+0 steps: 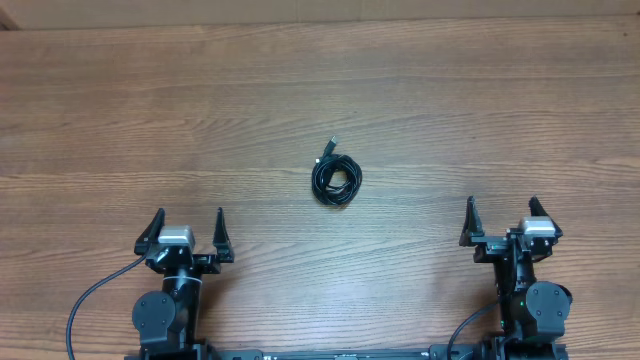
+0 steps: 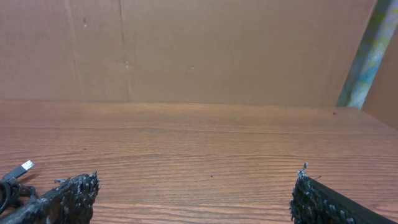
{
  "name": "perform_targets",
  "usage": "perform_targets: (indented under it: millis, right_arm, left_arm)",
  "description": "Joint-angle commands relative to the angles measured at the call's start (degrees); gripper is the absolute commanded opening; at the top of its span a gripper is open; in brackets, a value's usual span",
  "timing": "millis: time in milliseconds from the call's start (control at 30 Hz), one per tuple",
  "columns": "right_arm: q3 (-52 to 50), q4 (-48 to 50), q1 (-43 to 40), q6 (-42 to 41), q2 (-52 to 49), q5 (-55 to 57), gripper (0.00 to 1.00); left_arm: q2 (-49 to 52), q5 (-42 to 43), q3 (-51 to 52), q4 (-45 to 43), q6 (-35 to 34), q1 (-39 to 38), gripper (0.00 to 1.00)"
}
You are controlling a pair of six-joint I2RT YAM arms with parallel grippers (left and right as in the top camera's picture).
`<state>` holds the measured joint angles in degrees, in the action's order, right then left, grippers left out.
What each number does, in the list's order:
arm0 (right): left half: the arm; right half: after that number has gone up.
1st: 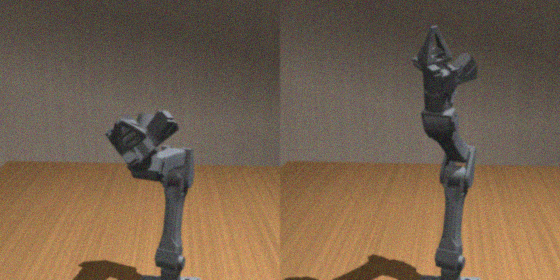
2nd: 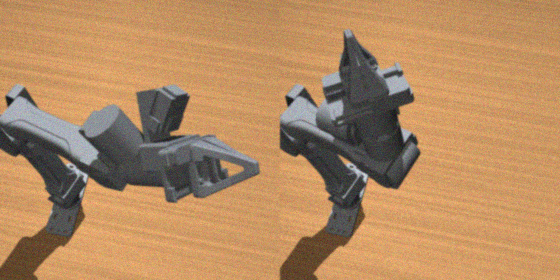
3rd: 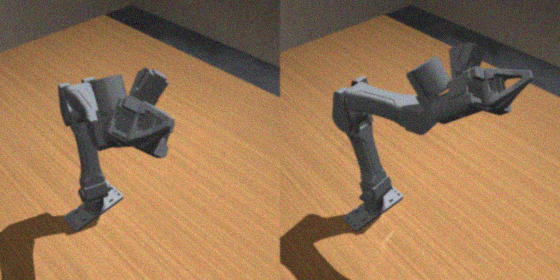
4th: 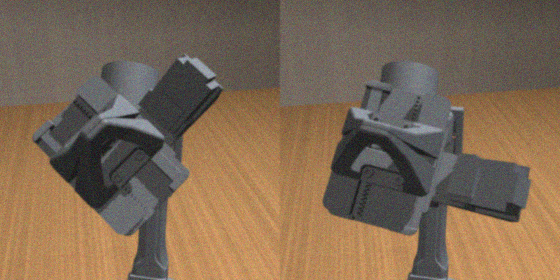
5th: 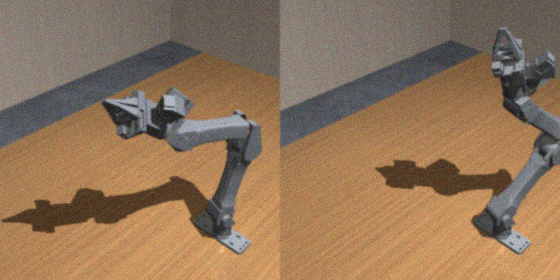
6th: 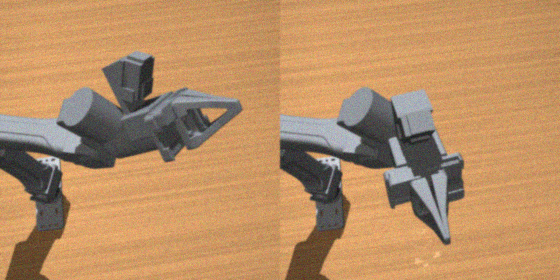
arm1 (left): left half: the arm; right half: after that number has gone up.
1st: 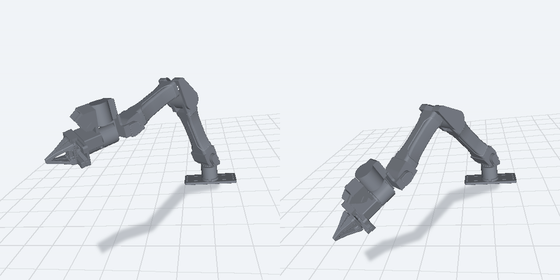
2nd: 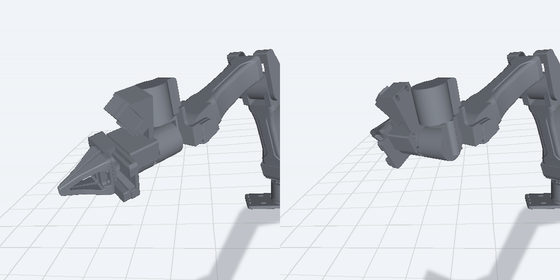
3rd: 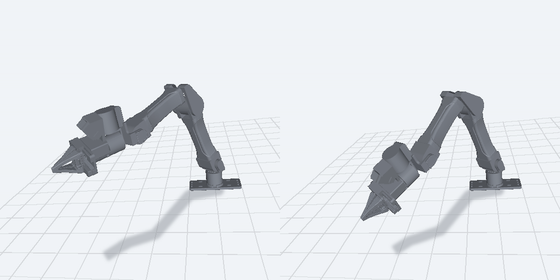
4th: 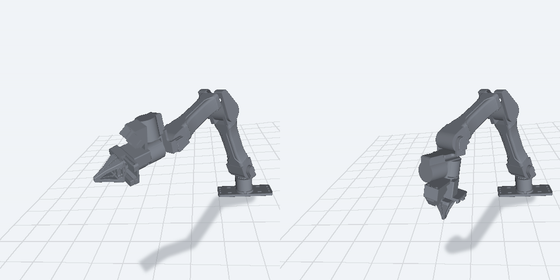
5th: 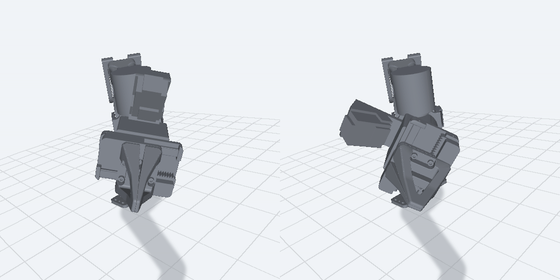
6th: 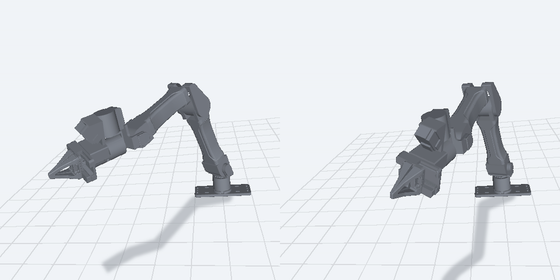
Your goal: Untangle cables
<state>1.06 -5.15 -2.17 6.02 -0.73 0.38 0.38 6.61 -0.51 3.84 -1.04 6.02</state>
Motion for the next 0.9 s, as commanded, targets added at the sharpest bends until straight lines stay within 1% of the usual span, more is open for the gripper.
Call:
perform_targets:
  millis: [0, 567, 600, 633, 700, 767, 800, 833, 867]
  right_arm:
    - [-0.6, 0.4, 0.0, 0.1, 0.5, 0.1, 1.0]
    - [-0.6, 0.4, 0.0, 0.1, 0.5, 0.1, 1.0]
    - [-0.6, 0.4, 0.0, 0.1, 0.5, 0.1, 1.0]
    - [-0.6, 0.4, 0.0, 0.1, 0.5, 0.1, 1.0]
    - [-0.6, 0.4, 0.0, 0.1, 0.5, 0.1, 1.0]
    - [-0.6, 0.4, 0.0, 0.1, 0.5, 0.1, 1.0]
    - [-0.6, 0.4, 0.0, 0.1, 0.5, 0.1, 1.0]
    - [-0.6, 0.4, 0.0, 0.1, 0.5, 0.1, 1.0]
    - [-0.6, 0.4, 0.0, 0.1, 0.5, 0.1, 1.0]
  left_arm:
    - [-0.1, -0.4, 0.2, 0.2, 1.1, 0.2, 1.0]
    - [-0.1, 0.2, 0.2, 0.0, 0.5, 0.2, 1.0]
    - [-0.1, 2.5, 0.2, -0.1, -2.3, 0.1, 1.0]
    - [-0.1, 5.7, 0.2, -0.4, -6.9, 0.0, 1.0]
    - [-0.1, 16.9, 0.2, -1.2, -22.4, -0.2, 1.0]
    - [-0.1, 28.9, 0.2, -2.3, -40.3, -0.2, 0.99]
    - [-0.1, 33.1, 0.2, -2.6, -48.8, -0.2, 1.0]
    - [-0.1, 35.4, 0.2, -2.6, -56.3, -0.2, 0.99]
    - [-0.1, 36.0, 0.2, -2.5, -62.1, -0.2, 1.0]
